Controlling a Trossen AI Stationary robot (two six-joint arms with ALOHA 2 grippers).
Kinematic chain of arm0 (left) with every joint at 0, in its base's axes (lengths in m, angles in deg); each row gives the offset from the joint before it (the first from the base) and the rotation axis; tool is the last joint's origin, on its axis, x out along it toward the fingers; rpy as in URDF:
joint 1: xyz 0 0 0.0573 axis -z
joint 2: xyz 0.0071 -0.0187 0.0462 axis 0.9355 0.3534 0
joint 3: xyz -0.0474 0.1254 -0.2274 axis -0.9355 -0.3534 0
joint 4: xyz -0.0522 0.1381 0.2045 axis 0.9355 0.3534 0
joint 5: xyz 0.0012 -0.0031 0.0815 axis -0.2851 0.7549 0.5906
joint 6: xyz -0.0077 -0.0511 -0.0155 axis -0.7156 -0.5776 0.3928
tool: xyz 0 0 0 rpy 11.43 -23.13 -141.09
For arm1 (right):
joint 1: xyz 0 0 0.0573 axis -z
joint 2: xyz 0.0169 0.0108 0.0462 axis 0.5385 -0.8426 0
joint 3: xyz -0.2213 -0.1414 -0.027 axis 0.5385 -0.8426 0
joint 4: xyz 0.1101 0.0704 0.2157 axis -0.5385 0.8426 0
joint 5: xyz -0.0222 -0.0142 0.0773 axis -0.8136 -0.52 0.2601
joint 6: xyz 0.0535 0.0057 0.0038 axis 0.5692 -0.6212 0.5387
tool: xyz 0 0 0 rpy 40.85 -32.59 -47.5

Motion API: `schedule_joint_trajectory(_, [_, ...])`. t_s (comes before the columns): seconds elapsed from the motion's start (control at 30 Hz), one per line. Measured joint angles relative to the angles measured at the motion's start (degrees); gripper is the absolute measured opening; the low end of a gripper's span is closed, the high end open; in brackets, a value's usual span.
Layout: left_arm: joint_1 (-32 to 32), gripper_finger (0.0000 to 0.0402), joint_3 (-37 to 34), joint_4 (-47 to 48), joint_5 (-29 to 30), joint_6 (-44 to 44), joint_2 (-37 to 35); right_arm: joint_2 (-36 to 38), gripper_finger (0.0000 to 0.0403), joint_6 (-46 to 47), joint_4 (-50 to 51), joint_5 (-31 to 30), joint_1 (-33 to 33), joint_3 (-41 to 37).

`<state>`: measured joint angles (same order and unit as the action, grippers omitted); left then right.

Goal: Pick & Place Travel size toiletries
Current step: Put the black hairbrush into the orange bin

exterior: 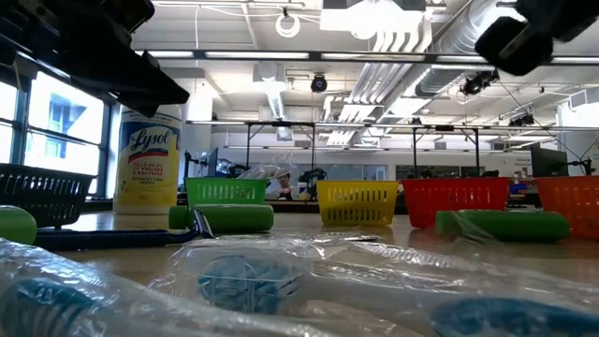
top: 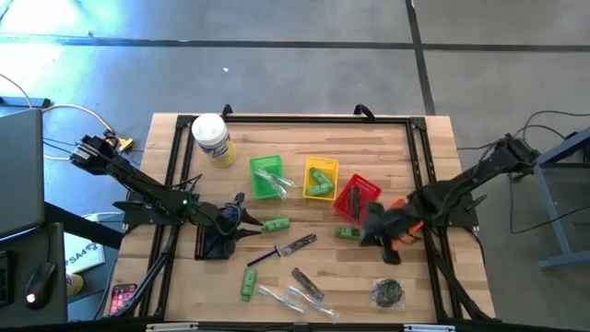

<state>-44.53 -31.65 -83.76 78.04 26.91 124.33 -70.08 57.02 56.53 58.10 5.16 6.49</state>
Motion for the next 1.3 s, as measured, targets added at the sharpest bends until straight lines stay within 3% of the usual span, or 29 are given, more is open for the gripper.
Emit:
schedule_joint_trajectory(0.2, [0.0,0.0112,0.0,0.35,0.04,0.04,0.0,-9.04,0.0002,7.99,0.97,7.57,-4.2,4.05])
schedule_joint_trajectory(0.37, [0.0,0.0112,0.0,-0.37,0.09,-0.52,0.0,-17.22,0.0019,13.61,-1.7,10.24,-6.85,4.22])
schedule_joint_trajectory(0.57, [0.0,0.0112,0.0,-0.95,0.08,-0.55,0.0,-23.8,0.0119,16.15,-1.48,15.06,-8.19,4.22])
schedule_joint_trajectory(0.7, [0.0,0.0112,0.0,-0.95,0.08,0.65,0.0,-24.91,0.0191,12.92,1.91,13.3,-9.46,4.2])
schedule_joint_trajectory(0.83, [0.0,0.0112,0.0,-1.18,0.09,1.38,0.0,-24.95,0.0228,9.65,5.67,10.3,-10.57,4.16])
schedule_joint_trajectory(1.3, [0.0,0.0112,0.0,-0.96,0.07,1.38,0.0,-24.95,0.0209,6.15,3.34,9.93,-10.7,1.26])
